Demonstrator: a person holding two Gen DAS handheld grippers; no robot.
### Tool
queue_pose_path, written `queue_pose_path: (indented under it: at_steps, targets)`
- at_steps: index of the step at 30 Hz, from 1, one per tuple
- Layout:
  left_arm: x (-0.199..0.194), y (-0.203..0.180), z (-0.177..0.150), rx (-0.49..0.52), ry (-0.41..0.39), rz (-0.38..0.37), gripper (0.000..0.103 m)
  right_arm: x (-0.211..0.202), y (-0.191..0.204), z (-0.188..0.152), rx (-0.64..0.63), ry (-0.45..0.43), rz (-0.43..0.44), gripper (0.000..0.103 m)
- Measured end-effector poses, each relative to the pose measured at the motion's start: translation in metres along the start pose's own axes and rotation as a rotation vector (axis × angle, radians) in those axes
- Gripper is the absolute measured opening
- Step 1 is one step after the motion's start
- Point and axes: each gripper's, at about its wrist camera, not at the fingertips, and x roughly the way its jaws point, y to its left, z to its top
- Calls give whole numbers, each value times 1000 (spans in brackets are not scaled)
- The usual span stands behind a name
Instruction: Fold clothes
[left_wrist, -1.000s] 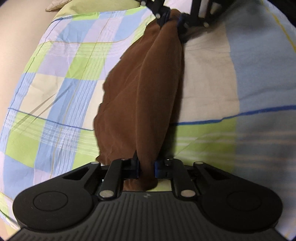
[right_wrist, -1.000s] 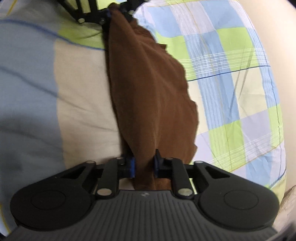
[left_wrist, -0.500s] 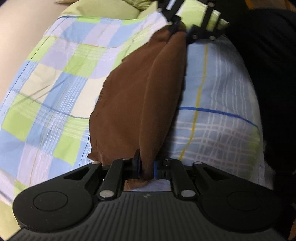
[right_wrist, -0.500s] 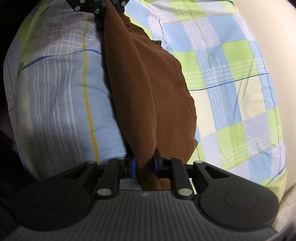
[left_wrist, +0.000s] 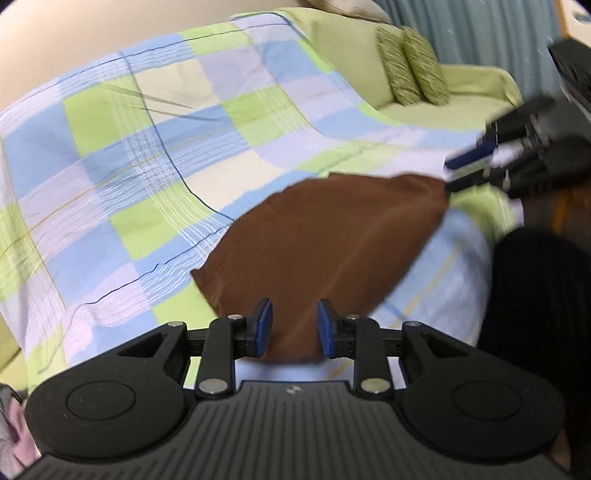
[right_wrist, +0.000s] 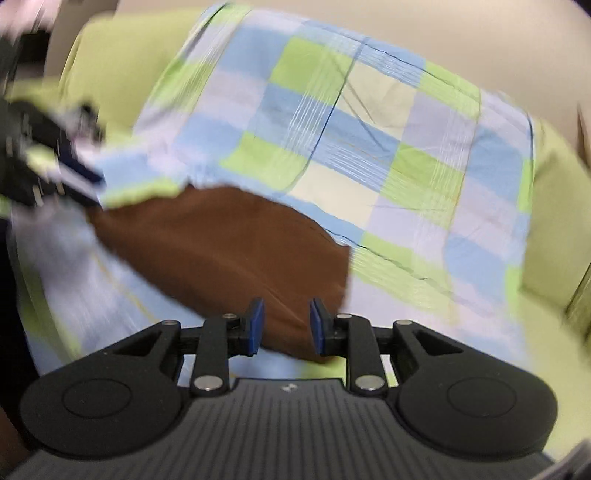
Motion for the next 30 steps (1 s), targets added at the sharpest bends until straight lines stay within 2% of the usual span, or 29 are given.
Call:
queue_pose_path:
  at_steps: [2,4,7,9,10,14,16,19,21,24,27,30]
  targets:
    - [10,-9,2,-1,8,17,33,13,1,2,71,-24,51,21]
    - [25,-18,-4,49,46,44,34,25,-4,1,156,-31,86,21]
    - [37,-23,-19,53,111,26,36,51,-13,-10,277,15,160,21]
    - [40,-22,-25,57,115,19,36,53,-9,-20,212,50,165,20]
    - [40,-21,-25,54,115,15,37,49,-10,-25,179,57,159,15]
    - [37,-14,-17,14,127,-5,38,42,-30,-31,207,66,178,15]
    - [30,-3,-10,-27,103,-21,44,35,-35,-24,229,48,180,16]
    - [17,16,-6,-112,62,-18,51,21,-50,-16,285,6,159,28]
    - [15,37,-5,-189,44,-6,54,16,-62,-9,309,-2,143,29]
    - [28,68,-5,-285,54,17,55,14,-81,-1,311,-2,122,29]
    - [48,100,-7,-401,72,6,55,25,-100,7,317,10,121,29]
    - [69,122,-8,-476,100,-20,54,45,-119,13,352,24,137,30]
